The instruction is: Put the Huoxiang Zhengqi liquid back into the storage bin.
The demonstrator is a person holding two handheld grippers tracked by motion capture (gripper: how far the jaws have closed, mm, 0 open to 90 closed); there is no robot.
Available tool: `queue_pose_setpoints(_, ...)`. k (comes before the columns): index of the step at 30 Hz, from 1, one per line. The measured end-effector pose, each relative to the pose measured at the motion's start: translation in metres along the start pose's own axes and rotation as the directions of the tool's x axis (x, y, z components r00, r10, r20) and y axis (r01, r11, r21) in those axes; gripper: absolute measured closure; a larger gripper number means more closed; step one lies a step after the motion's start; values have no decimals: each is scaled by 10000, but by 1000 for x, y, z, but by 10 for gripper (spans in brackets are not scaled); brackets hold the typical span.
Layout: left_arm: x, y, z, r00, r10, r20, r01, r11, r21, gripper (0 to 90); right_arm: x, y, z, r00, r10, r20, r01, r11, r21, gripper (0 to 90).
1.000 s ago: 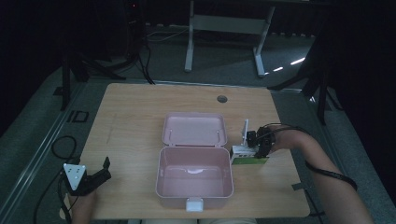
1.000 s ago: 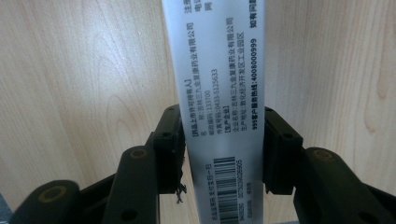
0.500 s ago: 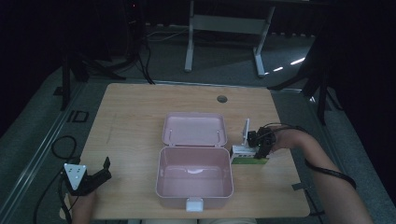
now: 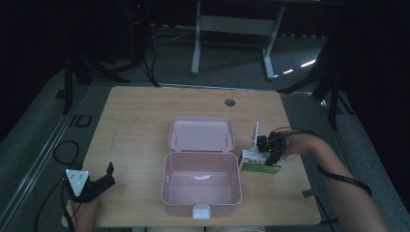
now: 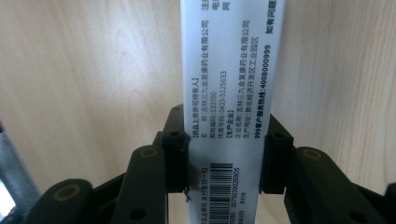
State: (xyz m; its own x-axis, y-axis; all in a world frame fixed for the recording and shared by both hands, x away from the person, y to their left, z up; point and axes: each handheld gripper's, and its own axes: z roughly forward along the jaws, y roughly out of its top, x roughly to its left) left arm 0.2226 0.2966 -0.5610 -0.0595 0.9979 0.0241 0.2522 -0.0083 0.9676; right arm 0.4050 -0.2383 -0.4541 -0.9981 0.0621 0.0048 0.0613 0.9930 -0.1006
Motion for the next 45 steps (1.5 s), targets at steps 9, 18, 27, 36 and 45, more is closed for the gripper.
queue_pose_setpoints(9,0,0,0,10000,-21,-53,21,10000,-17,23,11,-10,-10,9996,253,112,-252,9996,-117,620)
queue_pose_setpoints(18,0,0,0,10000,-58,-56,58,10000,-24,23,42,-16,-11,9999,-127,26,128,9997,-228,620)
queue_pose_setpoints(27,1,0,0,9999,-63,-88,62,10000,-37,23,70,-14,-11,9983,-583,-90,581,9981,-188,620)
queue_pose_setpoints(36,1,0,0,9999,-68,-76,68,10000,-49,23,85,-19,-5,9992,-326,-250,324,9994,-93,620)
queue_pose_setpoints(45,0,0,0,9999,-54,-102,54,10000,-36,23,98,-23,-12,9993,-292,-240,288,9995,-158,620)
